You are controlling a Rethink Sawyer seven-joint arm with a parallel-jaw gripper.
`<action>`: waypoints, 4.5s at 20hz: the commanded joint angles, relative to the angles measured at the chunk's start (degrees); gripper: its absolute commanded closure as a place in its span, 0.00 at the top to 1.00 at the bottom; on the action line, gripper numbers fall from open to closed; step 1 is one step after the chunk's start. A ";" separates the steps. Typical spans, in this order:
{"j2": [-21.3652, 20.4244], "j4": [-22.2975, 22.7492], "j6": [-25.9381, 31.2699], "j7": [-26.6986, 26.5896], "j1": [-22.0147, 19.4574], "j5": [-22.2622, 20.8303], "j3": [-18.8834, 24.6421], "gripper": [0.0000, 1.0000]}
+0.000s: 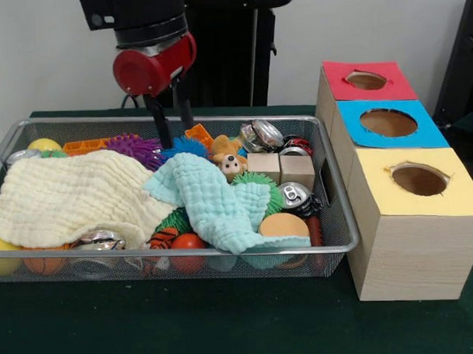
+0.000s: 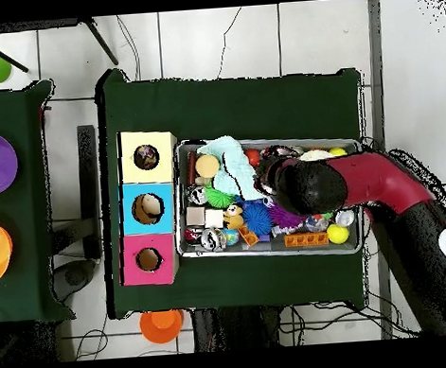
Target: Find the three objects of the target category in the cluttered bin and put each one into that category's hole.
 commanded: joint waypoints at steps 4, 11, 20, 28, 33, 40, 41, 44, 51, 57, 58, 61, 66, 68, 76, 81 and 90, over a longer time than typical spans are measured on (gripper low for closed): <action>-0.63 -4.67 -1.33 0.41 0.47 -8.13 -6.04 1.00; 4.37 -10.10 -0.20 -1.27 1.13 -11.79 -8.32 1.00; 10.07 -15.69 0.11 -3.28 2.12 -15.25 -10.04 1.00; 12.15 -17.03 1.55 -4.52 2.65 -16.73 -11.40 1.00; 14.28 -16.97 5.61 -5.53 3.79 -16.99 -13.40 1.00; 15.75 -17.68 8.14 -5.57 6.45 -18.16 -17.06 1.00; 15.93 -17.99 8.18 -5.33 7.03 -18.34 -17.52 1.00; 16.69 -19.44 9.76 -5.28 9.00 -19.83 -19.87 1.00; 17.09 -21.66 12.05 -6.13 11.36 -19.43 -21.87 1.00; 17.36 -22.73 12.26 -6.87 11.78 -19.66 -23.18 1.00; 17.49 -22.96 12.36 -6.91 11.93 -19.59 -23.33 1.00; 17.84 -23.16 12.43 -7.11 11.63 -18.66 -23.17 1.00; 17.89 -23.01 13.01 -7.89 11.60 -17.72 -23.11 0.00; 17.91 -22.99 13.09 -7.91 11.72 -17.78 -23.20 0.00; 17.67 -22.64 13.29 -7.99 11.25 -17.33 -23.23 0.00; 12.78 -17.65 14.12 -9.23 8.03 -11.24 -19.61 0.00; -1.14 -8.64 19.19 -5.35 9.00 -2.55 -18.06 0.00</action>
